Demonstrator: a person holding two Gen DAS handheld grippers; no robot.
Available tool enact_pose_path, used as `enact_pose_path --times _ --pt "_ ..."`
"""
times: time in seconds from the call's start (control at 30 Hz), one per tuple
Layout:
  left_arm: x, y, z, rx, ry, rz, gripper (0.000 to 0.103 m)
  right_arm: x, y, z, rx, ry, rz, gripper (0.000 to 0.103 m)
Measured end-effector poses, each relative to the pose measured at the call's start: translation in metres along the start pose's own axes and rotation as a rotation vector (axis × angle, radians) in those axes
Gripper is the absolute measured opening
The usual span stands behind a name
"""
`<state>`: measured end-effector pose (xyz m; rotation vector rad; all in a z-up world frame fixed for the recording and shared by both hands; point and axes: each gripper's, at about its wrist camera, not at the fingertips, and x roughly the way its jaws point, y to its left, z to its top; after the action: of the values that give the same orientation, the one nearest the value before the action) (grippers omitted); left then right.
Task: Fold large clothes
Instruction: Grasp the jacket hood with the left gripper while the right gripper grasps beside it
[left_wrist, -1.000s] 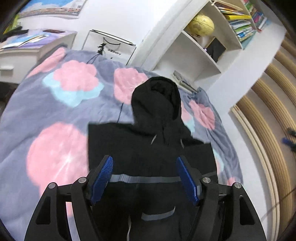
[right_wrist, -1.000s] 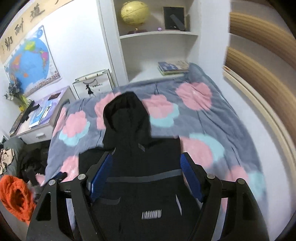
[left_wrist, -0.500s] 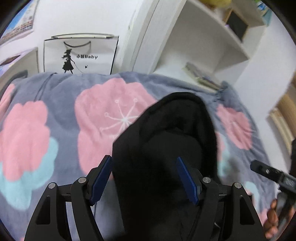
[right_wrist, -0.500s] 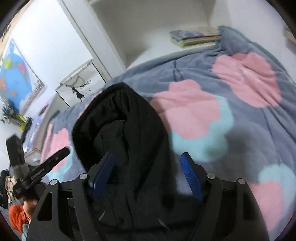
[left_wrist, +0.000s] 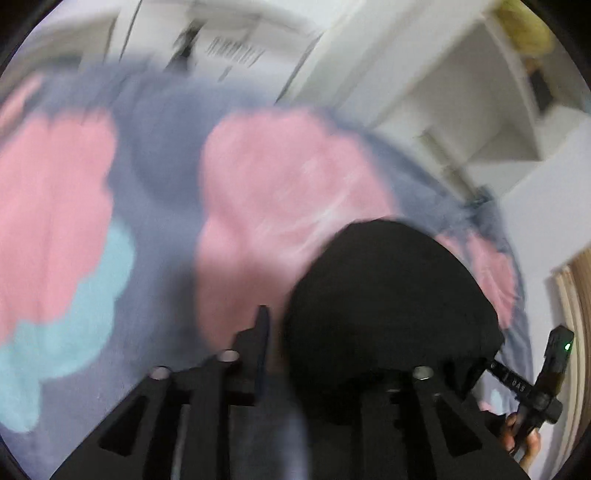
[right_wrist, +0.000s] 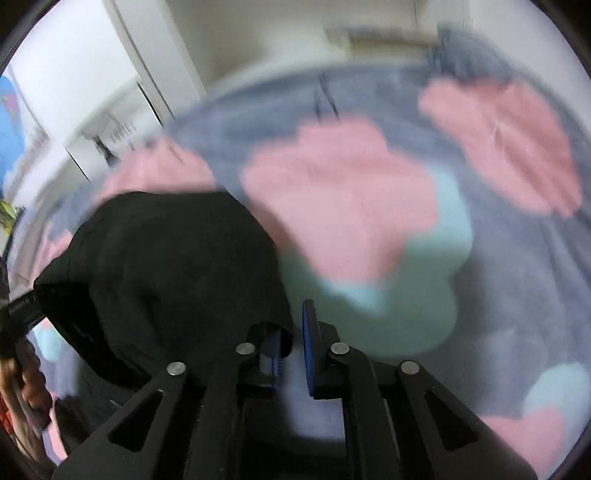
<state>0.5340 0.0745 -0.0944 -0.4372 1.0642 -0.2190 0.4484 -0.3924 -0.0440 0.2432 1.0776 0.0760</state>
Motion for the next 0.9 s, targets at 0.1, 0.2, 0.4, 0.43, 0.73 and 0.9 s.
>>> enact_pose_path --times 0.1,0.2,0.4,0.43,0.73,0.9 --pt "0.027 0.014 -0.013 -0.012 0.071 -0.031 0.032 0.028 0.004 -0.007 -0.028 0.084 -0.018 0.011" --pt "-0.01 0.002 -0.019 0.108 0.036 -0.034 0.037 0.005 0.012 -0.003 -0.099 0.048 -0.051 0.015" --pt "-0.112 -0.033 -0.021 0.289 -0.174 -0.07 0.066 -0.092 0.025 0.017 -0.169 -0.173 0.112 0.048" --pt "-0.119 -0.043 -0.015 0.293 -0.215 -0.091 0.066 -0.099 0.032 0.027 -0.168 -0.202 0.13 0.048" --pt "0.01 -0.065 0.003 0.233 0.015 -0.017 0.065 0.008 0.081 0.036 -0.203 0.005 0.114 0.048" --pt "0.041 -0.029 -0.011 0.12 0.093 -0.008 0.072 0.052 0.074 0.009 -0.238 0.064 0.034 0.042"
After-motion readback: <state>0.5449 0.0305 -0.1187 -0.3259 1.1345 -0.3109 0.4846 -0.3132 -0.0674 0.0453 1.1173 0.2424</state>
